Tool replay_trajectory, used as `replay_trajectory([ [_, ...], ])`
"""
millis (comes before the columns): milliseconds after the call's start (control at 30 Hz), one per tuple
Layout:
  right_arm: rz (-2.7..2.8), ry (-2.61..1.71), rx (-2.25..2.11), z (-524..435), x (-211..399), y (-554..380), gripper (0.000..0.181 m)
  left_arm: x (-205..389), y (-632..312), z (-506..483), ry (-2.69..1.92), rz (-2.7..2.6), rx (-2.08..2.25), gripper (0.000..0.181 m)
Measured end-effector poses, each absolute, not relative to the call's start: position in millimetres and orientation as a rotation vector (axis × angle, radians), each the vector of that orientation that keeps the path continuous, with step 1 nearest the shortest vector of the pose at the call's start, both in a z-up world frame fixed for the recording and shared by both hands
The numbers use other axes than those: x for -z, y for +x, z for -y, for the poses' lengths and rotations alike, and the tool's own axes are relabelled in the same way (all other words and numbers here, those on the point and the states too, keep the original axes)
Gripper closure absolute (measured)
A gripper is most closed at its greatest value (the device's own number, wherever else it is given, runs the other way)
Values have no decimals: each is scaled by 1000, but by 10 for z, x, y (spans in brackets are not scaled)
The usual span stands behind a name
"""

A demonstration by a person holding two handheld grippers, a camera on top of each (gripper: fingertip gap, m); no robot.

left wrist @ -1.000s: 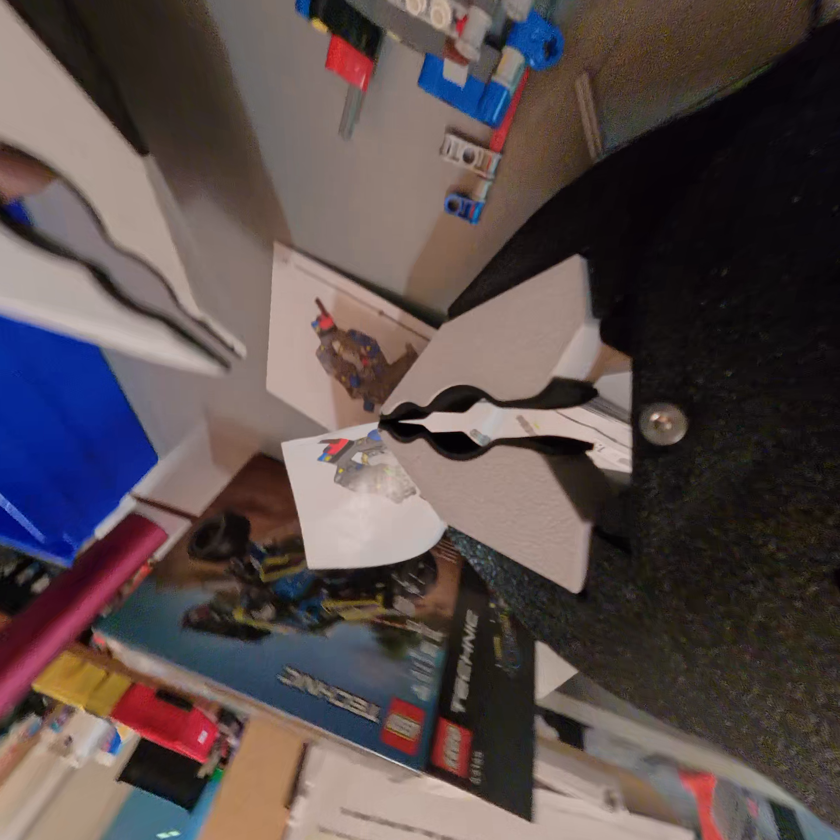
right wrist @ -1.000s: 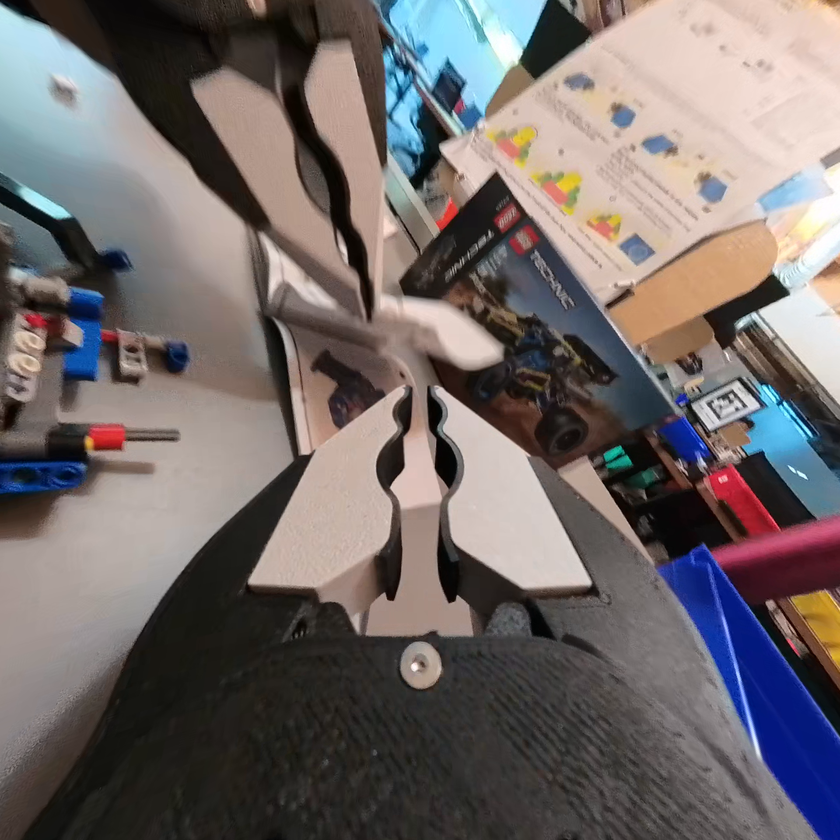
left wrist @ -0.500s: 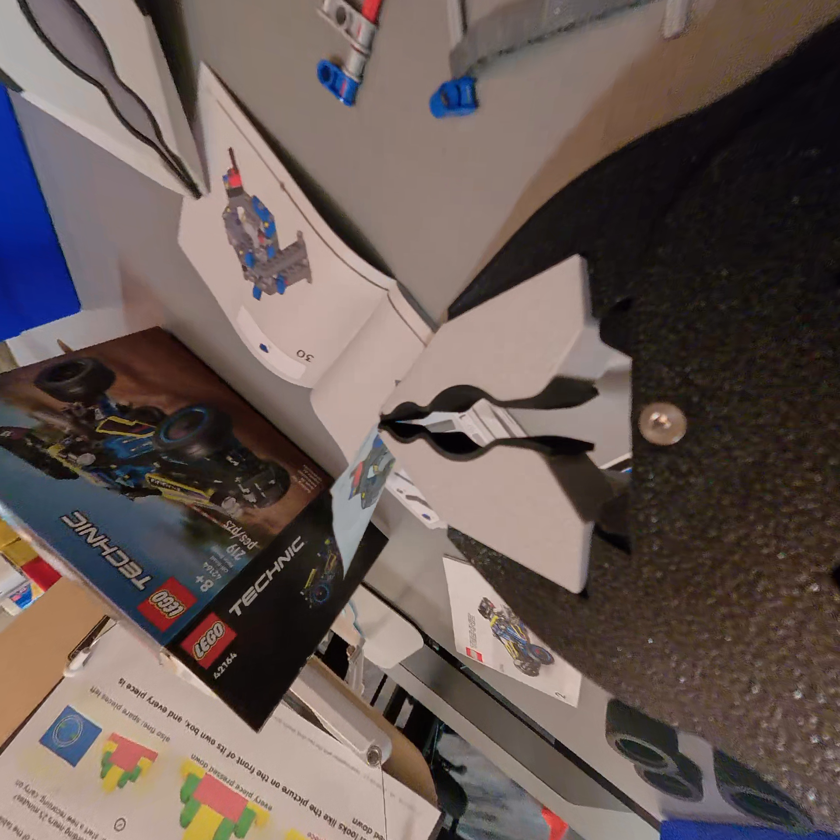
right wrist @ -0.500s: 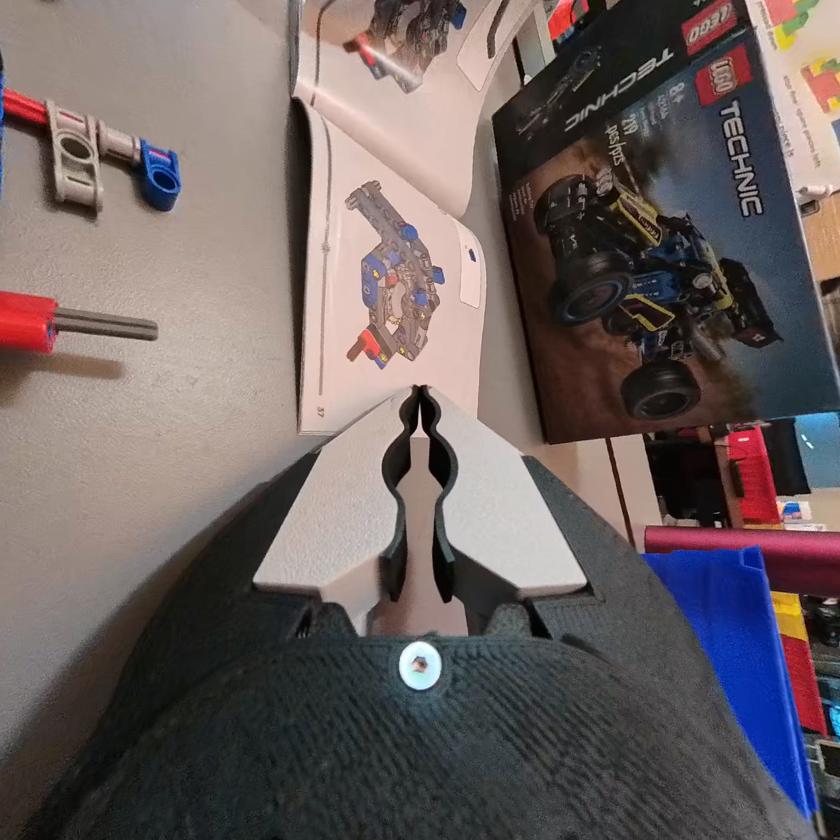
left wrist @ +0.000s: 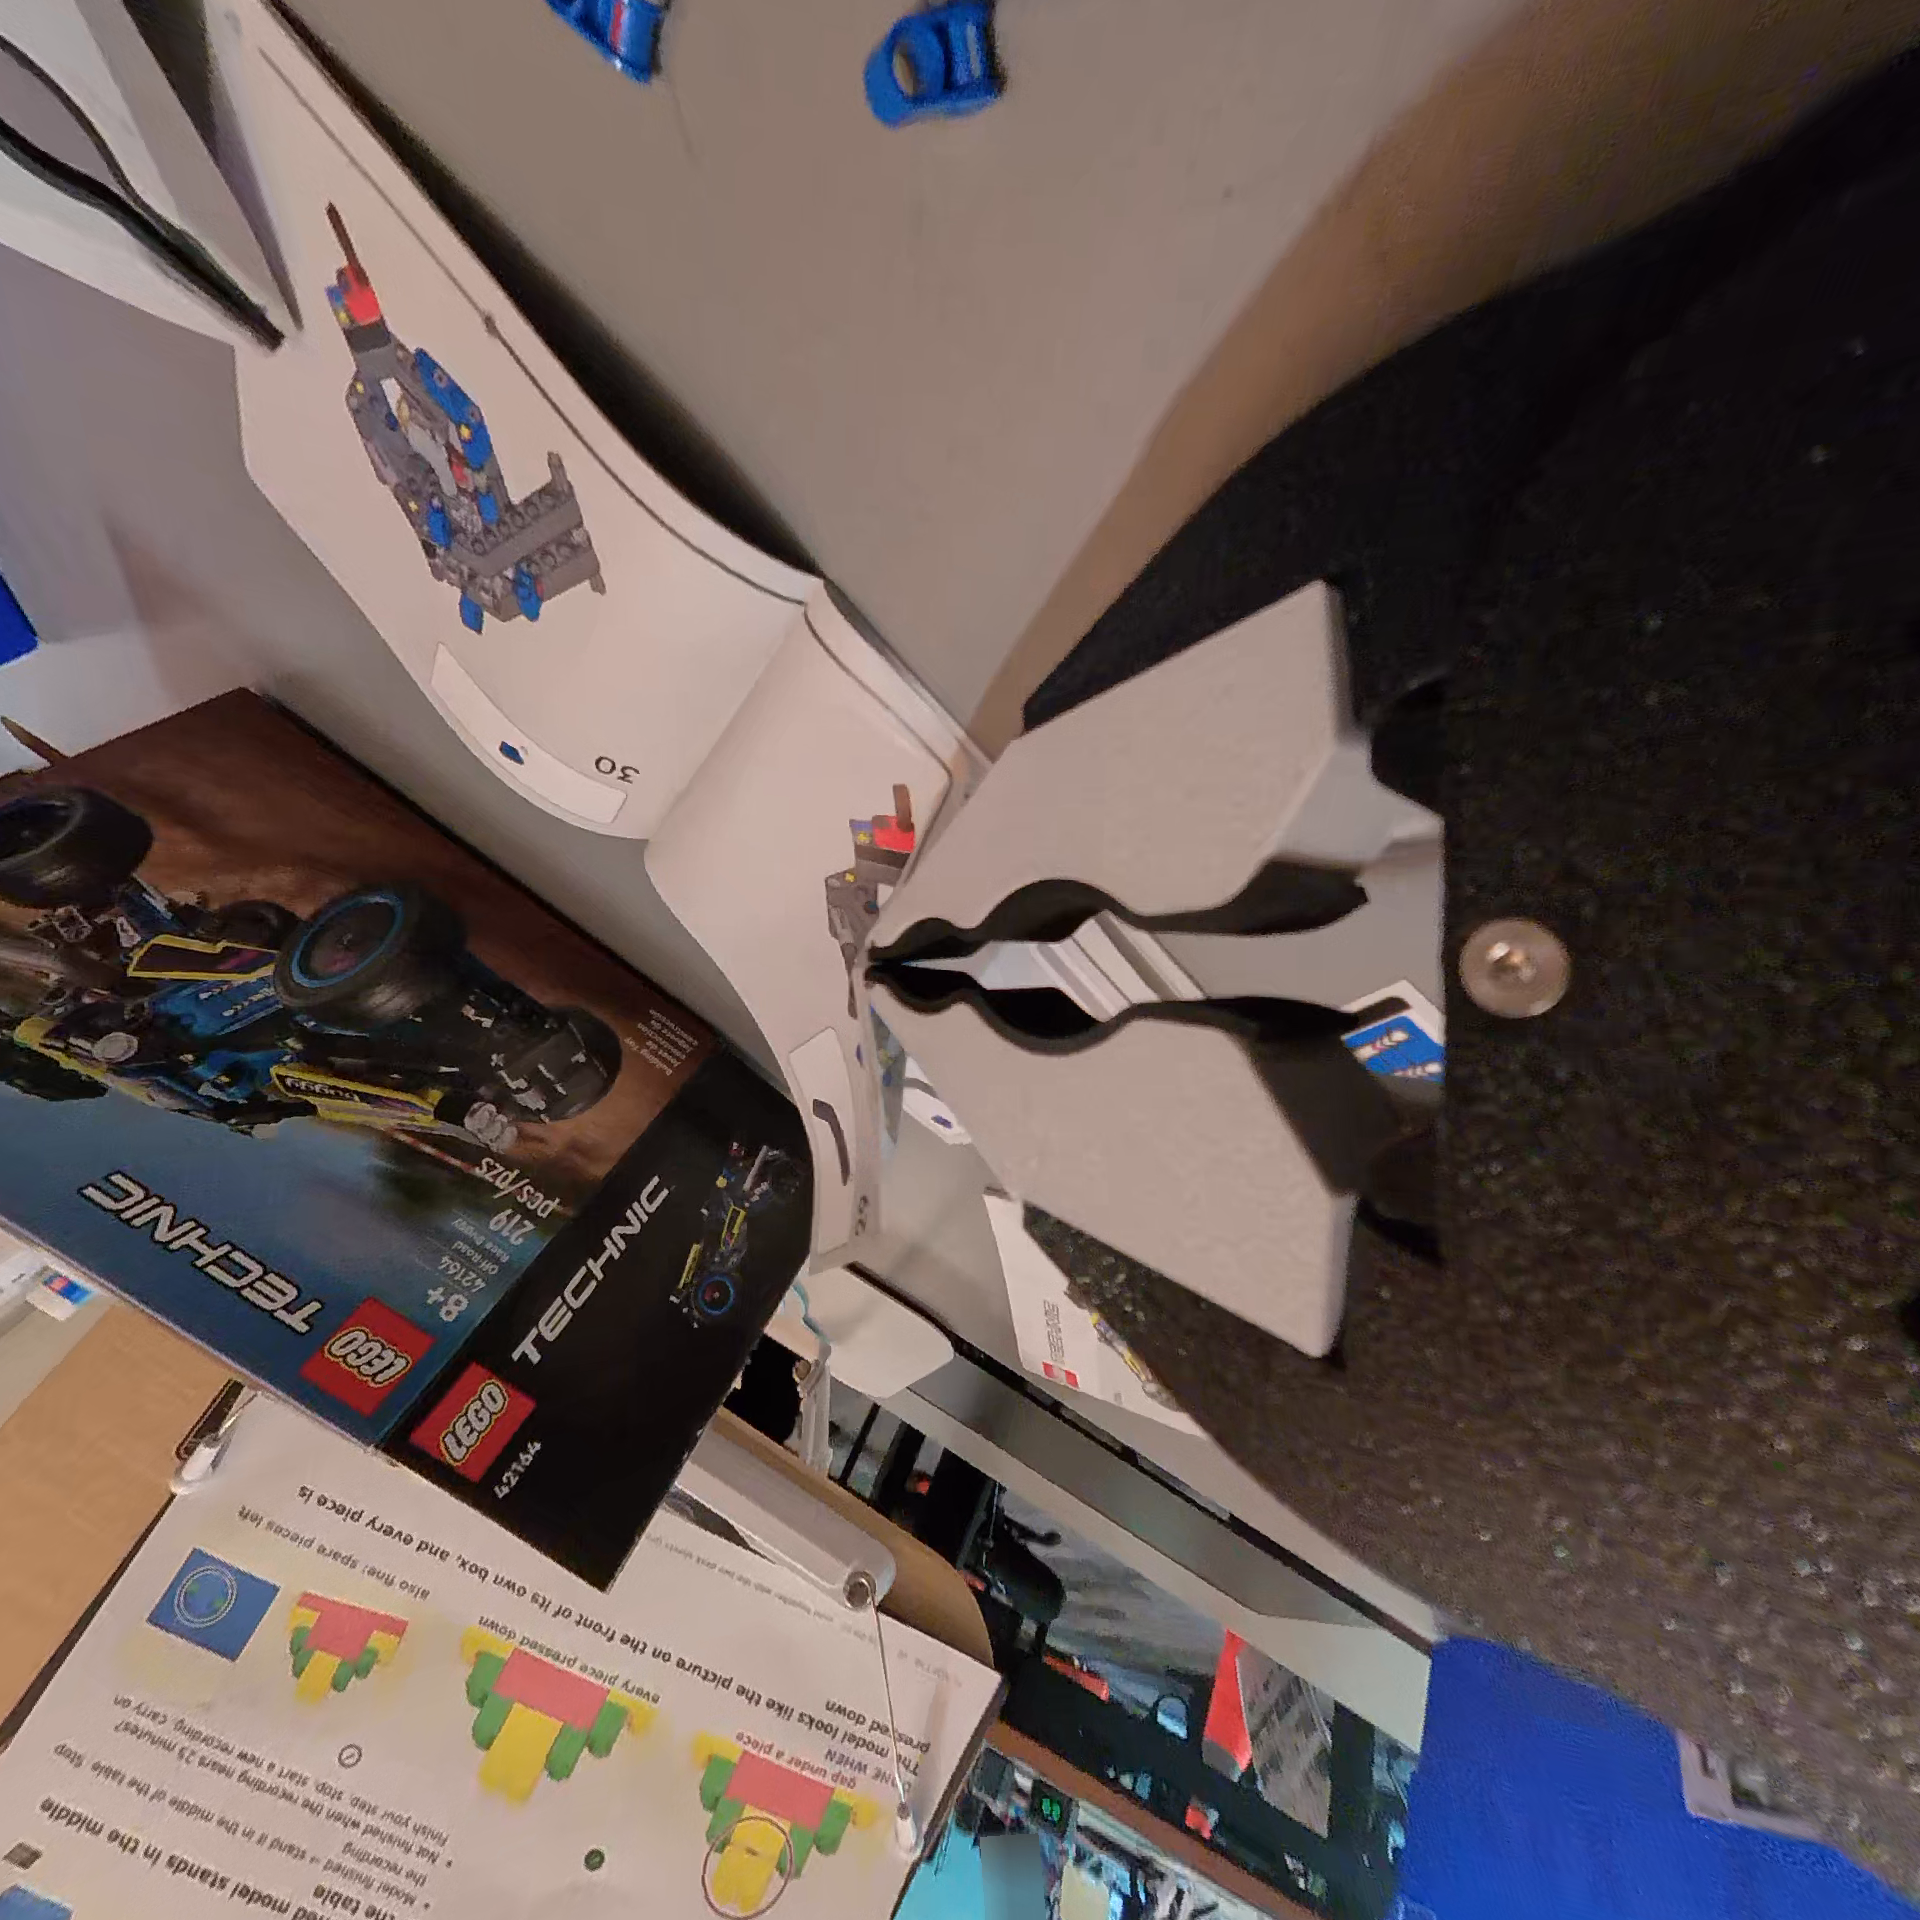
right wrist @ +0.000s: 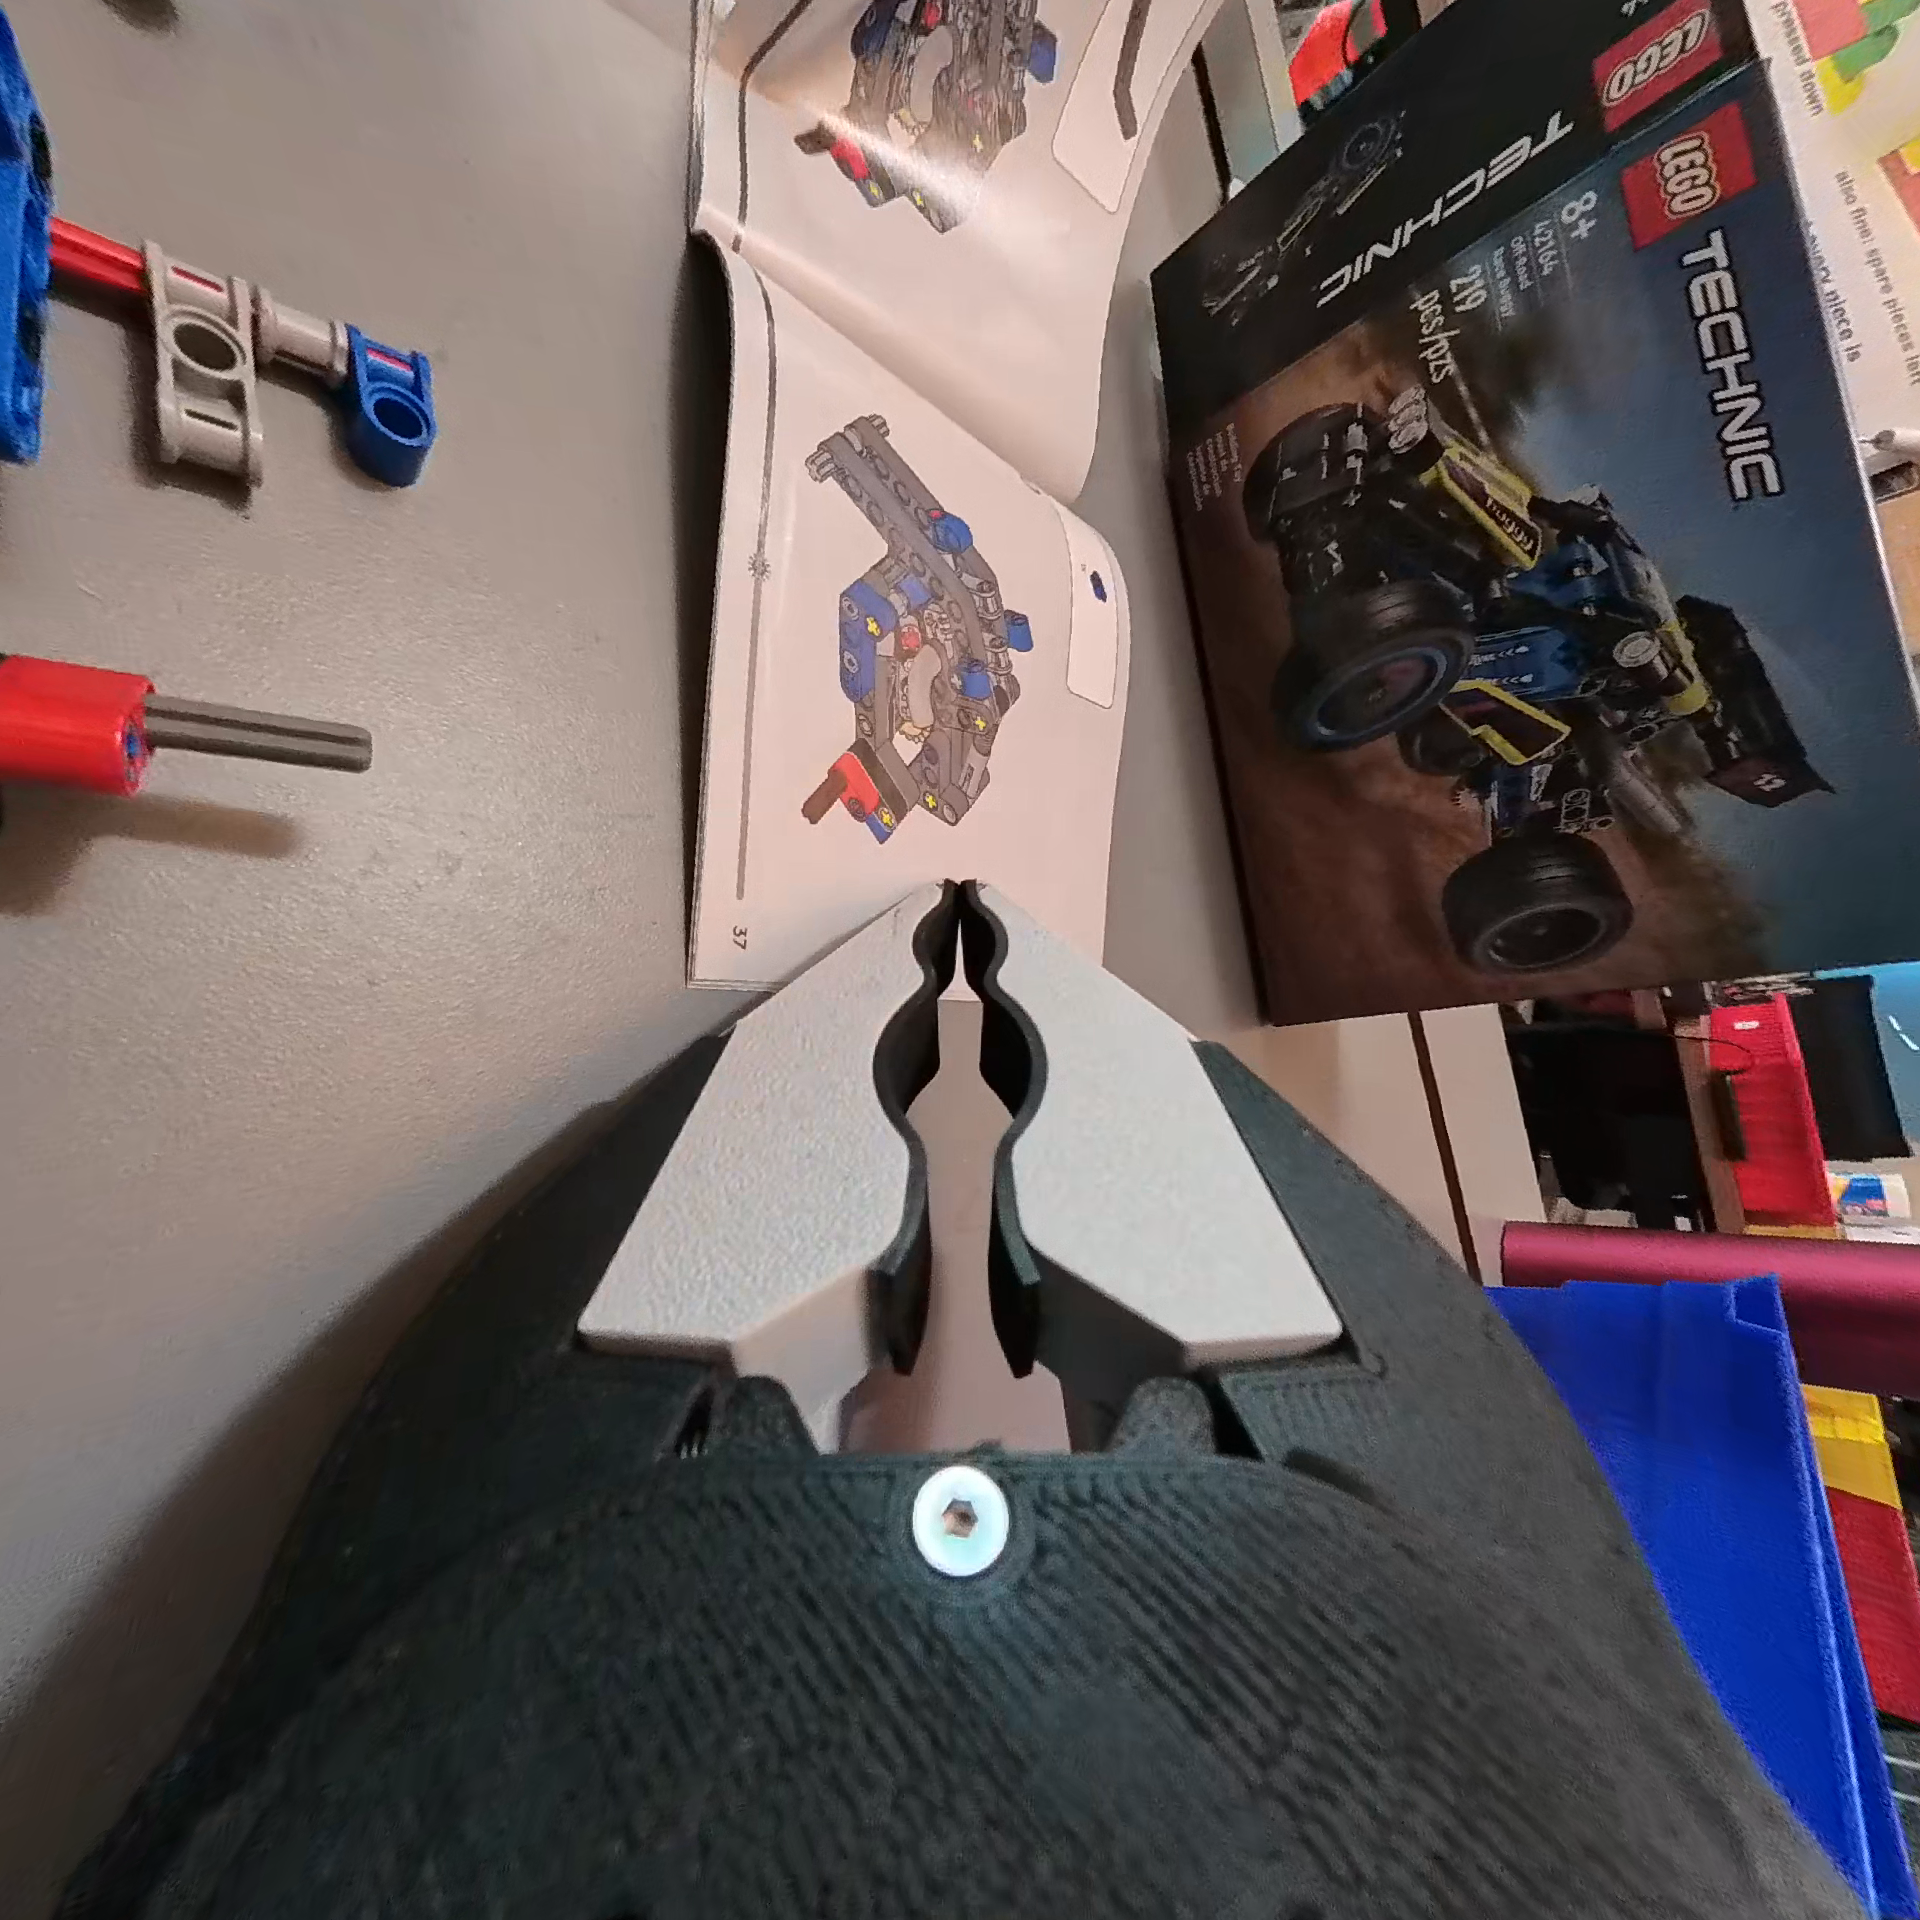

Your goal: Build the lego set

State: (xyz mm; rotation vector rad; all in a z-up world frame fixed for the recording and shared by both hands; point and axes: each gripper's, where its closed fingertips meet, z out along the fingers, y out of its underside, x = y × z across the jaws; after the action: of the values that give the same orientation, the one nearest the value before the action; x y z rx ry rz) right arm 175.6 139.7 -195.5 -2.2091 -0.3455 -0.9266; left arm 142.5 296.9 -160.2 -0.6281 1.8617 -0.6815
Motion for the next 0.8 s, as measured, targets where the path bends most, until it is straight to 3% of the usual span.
replay_trajectory([
  [800,381,-2077,947,-1577,1804,1651,181,1793,1411,-3110,-590,-1938,408,181],
])
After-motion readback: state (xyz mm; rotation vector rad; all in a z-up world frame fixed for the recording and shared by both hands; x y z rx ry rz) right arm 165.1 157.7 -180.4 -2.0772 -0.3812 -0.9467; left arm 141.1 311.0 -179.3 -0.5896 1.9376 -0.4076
